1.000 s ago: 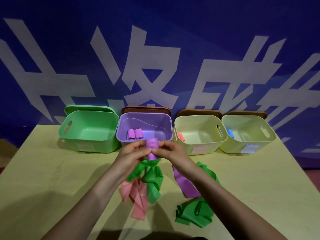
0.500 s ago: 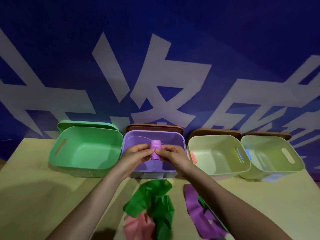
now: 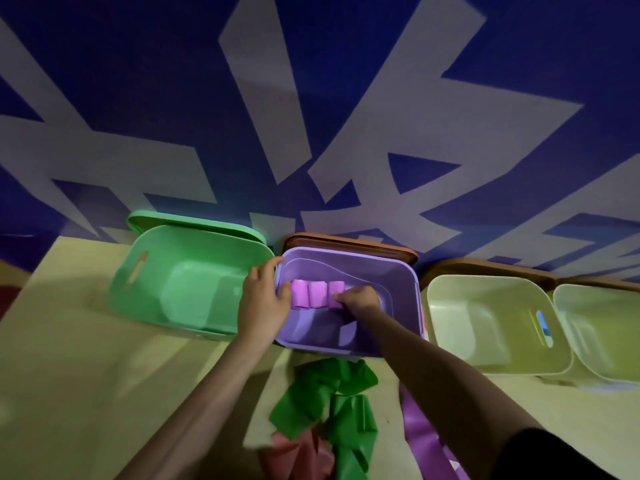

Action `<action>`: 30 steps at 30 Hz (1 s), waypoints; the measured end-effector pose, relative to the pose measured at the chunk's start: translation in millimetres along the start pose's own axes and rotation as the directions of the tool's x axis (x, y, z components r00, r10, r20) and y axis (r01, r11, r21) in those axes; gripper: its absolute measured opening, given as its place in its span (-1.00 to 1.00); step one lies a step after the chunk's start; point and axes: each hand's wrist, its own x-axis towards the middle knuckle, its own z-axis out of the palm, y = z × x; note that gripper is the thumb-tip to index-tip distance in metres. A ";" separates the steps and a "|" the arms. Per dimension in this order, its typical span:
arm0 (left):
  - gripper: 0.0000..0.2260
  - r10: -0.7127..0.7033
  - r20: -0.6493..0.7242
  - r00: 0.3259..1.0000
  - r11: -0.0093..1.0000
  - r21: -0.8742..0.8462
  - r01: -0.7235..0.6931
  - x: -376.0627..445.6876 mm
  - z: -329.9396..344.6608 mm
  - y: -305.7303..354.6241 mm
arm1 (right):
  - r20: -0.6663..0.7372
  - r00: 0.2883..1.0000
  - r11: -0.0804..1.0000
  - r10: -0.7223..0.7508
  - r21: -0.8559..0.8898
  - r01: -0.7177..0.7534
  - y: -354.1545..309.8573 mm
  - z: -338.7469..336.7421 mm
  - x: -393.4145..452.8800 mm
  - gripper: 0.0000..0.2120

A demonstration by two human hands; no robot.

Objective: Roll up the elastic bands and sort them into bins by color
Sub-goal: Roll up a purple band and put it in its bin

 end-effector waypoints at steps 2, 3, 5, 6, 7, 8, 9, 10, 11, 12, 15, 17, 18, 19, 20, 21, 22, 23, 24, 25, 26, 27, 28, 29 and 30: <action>-0.62 0.003 -0.015 1.000 1.000 0.001 -0.003 0.8 2.2 -0.2 | 0.007 1.000 1.000 -0.012 -0.025 0.012 -1.6 4.0 3.3 -0.62; -0.61 -0.003 -0.022 1.000 1.000 -0.002 0.003 0.8 3.3 -0.8 | -0.001 1.000 1.000 -0.019 -0.014 0.019 -2.2 5.0 3.2 -0.63; -0.61 -0.023 -0.034 0.999 1.000 -0.005 0.023 0.9 5.6 -1.5 | -0.031 0.999 0.999 -0.039 -0.039 0.038 -2.4 6.1 2.2 -0.64; -0.60 -0.030 -0.039 0.999 1.000 -0.008 0.029 0.8 6.9 -1.3 | -0.029 0.998 0.997 -0.053 -0.057 0.051 -2.1 6.6 2.2 -0.64; -0.60 -0.032 -0.044 0.999 0.999 -0.010 0.032 0.5 7.8 -0.5 | -0.022 0.998 0.995 -0.061 -0.083 0.059 -1.1 7.9 2.7 -0.64; -0.60 -0.032 -0.047 0.998 0.999 -0.013 0.032 0.0 8.6 0.4 | -0.030 0.997 0.994 -0.071 -0.087 0.068 0.0 8.9 3.4 -0.64; -0.60 -0.033 -0.045 0.998 0.999 -0.014 0.032 -0.4 9.0 0.9 | -0.038 0.996 0.994 -0.078 -0.080 0.075 0.4 10.0 3.0 -0.65; -0.60 -0.036 -0.043 0.998 0.999 -0.017 0.035 -0.7 9.2 0.9 | -0.046 0.996 0.996 -0.072 -0.056 0.070 0.9 10.7 3.0 -0.67; -0.60 -0.042 -0.040 0.998 0.999 -0.022 0.041 -0.8 9.1 0.7 | -0.059 0.996 0.998 -0.060 -0.011 0.059 1.7 10.9 3.4 -0.71; -0.60 -0.047 -0.038 0.998 0.999 -0.026 0.046 -0.7 8.8 0.4 | -0.074 0.996 0.998 -0.044 0.039 0.047 1.8 10.8 4.1 -0.76; -0.60 -0.044 -0.026 0.999 0.999 -0.013 0.044 -0.3 7.1 0.0 | -0.053 0.998 0.999 -0.044 0.022 0.045 0.7 10.9 5.6 -0.77; -0.59 -0.024 -0.014 1.000 1.000 0.016 0.024 -0.5 6.1 -1.1 | -0.048 0.998 0.998 -0.051 0.020 0.052 -0.2 11.2 6.9 -0.74; -0.58 -0.012 -0.010 1.000 1.000 0.026 0.012 -0.7 5.8 -1.9 | -0.051 0.997 0.998 -0.054 0.027 0.056 -0.4 11.0 7.6 -0.72; -0.58 -0.006 -0.007 1.000 1.000 0.030 0.006 -0.6 5.5 -2.8 | -0.053 0.997 0.998 -0.058 0.027 0.059 -0.1 10.5 8.0 -0.72; -0.57 -0.006 -0.003 1.000 1.000 0.030 0.006 -0.3 5.5 -3.3 | -0.048 0.997 0.998 -0.065 0.002 0.065 0.4 9.7 7.3 -0.73; -0.57 -0.010 0.000 1.000 1.000 0.026 0.010 0.1 5.5 -3.5 | -0.028 0.998 0.998 -0.064 -0.021 0.063 0.0 8.5 6.6 -0.75; -0.57 -0.013 0.003 1.000 1.000 0.022 0.013 0.5 5.7 -3.3 | -0.005 0.998 0.997 -0.061 -0.037 0.061 0.0 7.5 6.4 -0.75; -0.57 -0.014 0.003 1.000 1.000 0.018 0.014 0.7 5.9 -3.0 | 0.010 0.999 0.999 -0.049 -0.022 0.050 0.3 6.3 6.4 -0.74; -0.57 -0.014 0.003 1.000 1.000 0.016 0.014 0.8 5.8 -2.6 | 0.021 0.999 0.999 -0.036 0.009 0.036 0.4 5.0 6.4 -0.75; -0.57 -0.014 0.004 1.000 1.000 0.015 0.013 0.7 5.7 -2.4 | 0.033 0.999 0.999 -0.022 0.044 0.021 0.4 3.4 5.6 -0.76; -0.57 -0.013 0.006 1.000 1.000 0.017 0.013 0.6 5.5 -2.5 | 0.045 0.999 0.998 -0.014 0.064 0.012 0.6 2.1 5.5 -0.75; -0.57 -0.013 0.008 1.000 1.000 0.019 0.012 0.4 5.4 -2.5 | 0.051 0.999 0.998 -0.010 0.070 0.006 1.5 0.8 4.6 -0.74; -0.56 -0.012 0.010 1.000 1.000 0.019 0.012 -0.1 5.3 -2.4 | 0.055 0.998 0.997 -0.010 0.072 0.006 1.7 -0.9 3.8 -0.75; -0.56 -0.010 0.012 1.000 1.000 0.019 0.010 -0.5 4.9 -2.3 | 0.056 0.998 0.997 -0.003 0.076 -0.001 1.9 -2.3 2.4 -0.77; -0.56 -0.008 0.014 1.000 1.000 0.017 0.007 -0.7 4.4 -2.1 | 0.057 0.998 0.996 0.003 0.085 -0.008 2.4 -3.0 1.7 -0.78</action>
